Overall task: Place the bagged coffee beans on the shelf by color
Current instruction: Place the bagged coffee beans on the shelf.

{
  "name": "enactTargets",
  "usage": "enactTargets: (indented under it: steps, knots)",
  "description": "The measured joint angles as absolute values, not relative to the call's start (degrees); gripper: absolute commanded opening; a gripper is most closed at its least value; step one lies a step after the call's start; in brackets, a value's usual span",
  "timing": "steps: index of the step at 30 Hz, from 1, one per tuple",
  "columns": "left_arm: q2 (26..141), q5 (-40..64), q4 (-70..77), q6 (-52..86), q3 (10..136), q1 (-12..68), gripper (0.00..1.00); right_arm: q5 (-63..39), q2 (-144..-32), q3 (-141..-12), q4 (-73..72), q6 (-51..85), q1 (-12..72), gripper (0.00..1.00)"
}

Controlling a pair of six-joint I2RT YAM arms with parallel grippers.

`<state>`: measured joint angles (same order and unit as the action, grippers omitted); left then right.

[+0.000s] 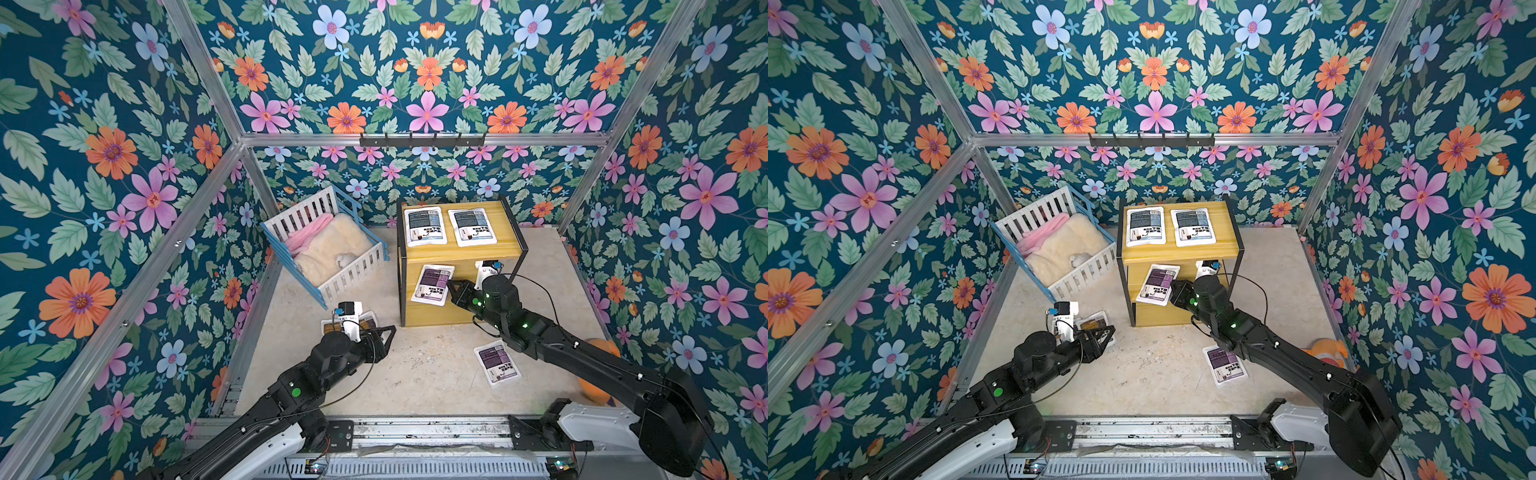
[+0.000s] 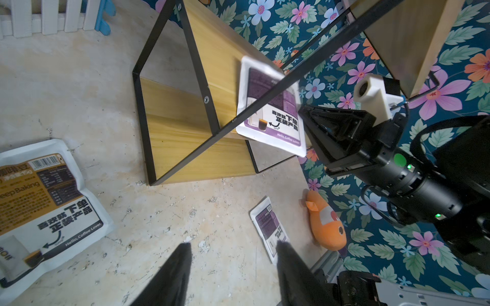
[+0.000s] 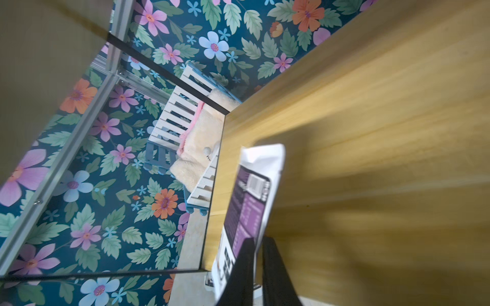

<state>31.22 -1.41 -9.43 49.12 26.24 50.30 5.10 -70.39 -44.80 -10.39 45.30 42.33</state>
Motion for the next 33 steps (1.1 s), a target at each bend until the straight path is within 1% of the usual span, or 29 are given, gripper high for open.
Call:
enactTargets:
  steps: [4, 6, 10, 11, 12, 15, 16, 19, 21, 24, 27, 28, 30, 33]
  knots:
    - [31.3, -1.3, -9.4, 49.1, 26.1, 50.3, 0.57, 6.5, -71.9, -43.7, -12.4, 46.9, 42.3, 0.14]
    - [31.3, -1.2, -9.4, 49.1, 26.1, 50.3, 0.58, 6.7, -73.0, -43.9, -13.7, 47.0, 42.3, 0.16]
    - [30.8, -0.5, -9.4, 48.9, 26.1, 50.3, 0.58, 7.3, -73.9, -44.9, -14.7, 47.6, 42.3, 0.34]
    - [30.5, -0.3, -9.5, 48.6, 26.1, 50.3, 0.59, 7.4, -73.2, -44.7, -14.7, 47.6, 42.3, 0.36]
    - [30.0, -0.2, -9.5, 48.4, 26.1, 50.3, 0.59, 7.4, -72.3, -44.3, -14.7, 47.6, 42.3, 0.37]
    - [28.3, -0.4, -9.5, 46.6, 26.5, 50.3, 0.6, 7.4, -66.8, -40.8, -14.9, 48.2, 42.3, 0.45]
    - [27.7, -0.4, -9.5, 45.5, 27.0, 50.3, 0.6, 7.4, -64.5, -39.2, -14.9, 48.2, 42.3, 0.46]
    - [27.6, -0.3, -9.1, 41.1, 29.2, 50.3, 0.59, 5.5, -57.4, -33.2, -16.0, 47.0, 42.9, 0.46]
    - [28.1, -0.1, -9.0, 37.4, 30.5, 50.3, 0.58, 4.1, -53.0, -29.6, -15.8, 43.6, 45.1, 0.46]
    - [28.6, -0.1, -9.1, 30.8, 32.0, 50.3, 0.58, 6.6, -48.6, -28.1, -13.8, 33.3, 52.8, 0.46]
    - [28.9, -0.1, -9.0, 24.5, 32.9, 50.3, 0.55, 12.4, -45.9, -25.3, -15.7, 16.4, 60.8, 0.48]
    - [28.8, 0.3, -8.8, 22.1, 32.8, 50.3, 0.54, 14.2, -44.6, -23.5, -16.2, 8.9, 62.8, 0.51]
    - [27.7, 1.8, -8.1, 17.5, 31.7, 50.3, 0.53, 15.6, -42.5, -20.9, -17.0, -4.0, 64.1, 0.51]
    - [25.4, 3.4, -7.2, 11.6, 29.6, 50.3, 0.53, 16.4, -41.5, -20.1, -19.3, -22.6, 63.7, 0.48]
